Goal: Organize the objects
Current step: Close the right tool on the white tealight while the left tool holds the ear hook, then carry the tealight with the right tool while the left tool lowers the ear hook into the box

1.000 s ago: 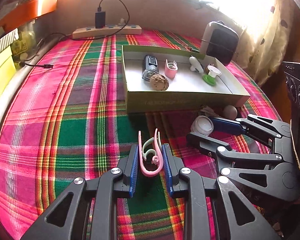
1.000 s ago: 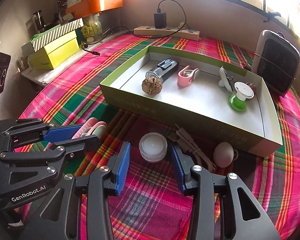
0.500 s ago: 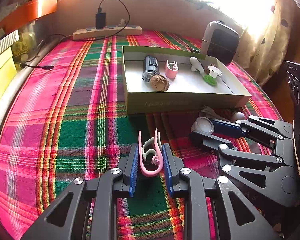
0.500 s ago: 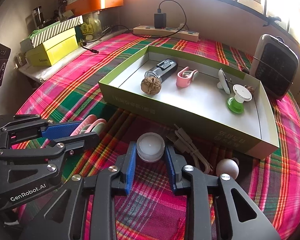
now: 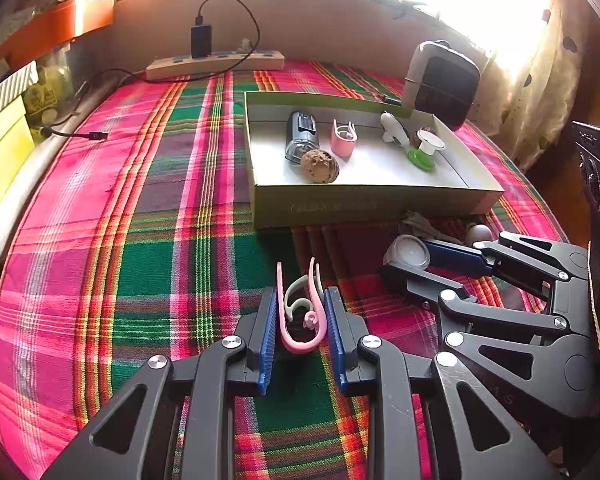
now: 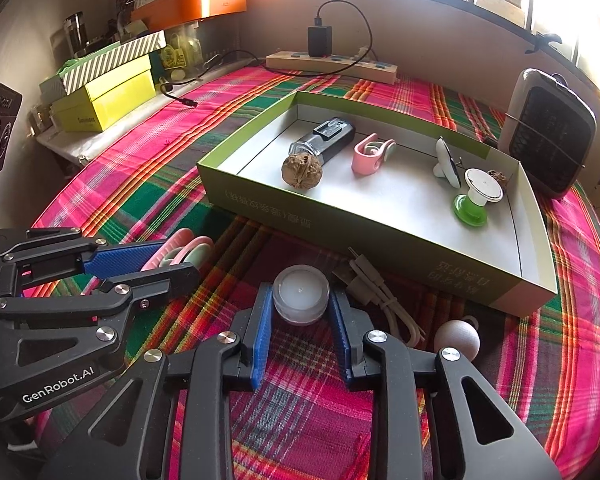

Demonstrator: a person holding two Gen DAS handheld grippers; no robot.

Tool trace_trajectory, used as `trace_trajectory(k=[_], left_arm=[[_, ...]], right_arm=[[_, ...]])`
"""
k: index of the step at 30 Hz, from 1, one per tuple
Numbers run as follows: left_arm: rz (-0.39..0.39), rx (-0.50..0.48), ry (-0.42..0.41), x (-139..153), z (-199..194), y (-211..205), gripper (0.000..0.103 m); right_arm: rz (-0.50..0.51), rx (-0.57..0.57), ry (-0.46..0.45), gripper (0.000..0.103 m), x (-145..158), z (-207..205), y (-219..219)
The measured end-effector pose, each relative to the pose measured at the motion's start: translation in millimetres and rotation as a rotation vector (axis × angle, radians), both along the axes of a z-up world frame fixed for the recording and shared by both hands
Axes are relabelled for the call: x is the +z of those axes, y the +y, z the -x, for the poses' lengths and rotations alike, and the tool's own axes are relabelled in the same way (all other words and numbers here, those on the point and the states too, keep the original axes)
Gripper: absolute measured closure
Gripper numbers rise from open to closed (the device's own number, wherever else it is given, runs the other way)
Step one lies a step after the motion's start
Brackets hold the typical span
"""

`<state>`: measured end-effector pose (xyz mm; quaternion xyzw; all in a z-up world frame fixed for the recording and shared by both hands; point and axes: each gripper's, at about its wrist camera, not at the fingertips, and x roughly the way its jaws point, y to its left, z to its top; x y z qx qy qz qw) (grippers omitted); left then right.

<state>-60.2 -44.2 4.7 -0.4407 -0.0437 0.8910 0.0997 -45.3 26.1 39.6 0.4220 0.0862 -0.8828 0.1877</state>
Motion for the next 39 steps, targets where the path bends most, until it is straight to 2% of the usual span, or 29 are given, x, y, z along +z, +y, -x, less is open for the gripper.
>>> trace_trajectory(k=[11, 23, 30, 39], left_arm=[[0.007, 0.004, 0.004, 4, 1, -6, 0.082], [0.017, -0.028, 0.059, 33, 3, 0, 0.082], [0.01, -0.06, 0.088, 50, 19, 15, 0.082], [0.004, -0.092, 0.093, 58, 48, 37, 0.082]], right_arm=[[0.018, -0.002, -0.004, 0.075, 1, -4, 3], [0.063, -0.026, 0.044, 0.075, 26, -13, 23], [0.071, -0.081, 0.082, 0.075, 41, -5, 44], [0.088, -0.144, 0.085, 0.075, 49, 20, 71]])
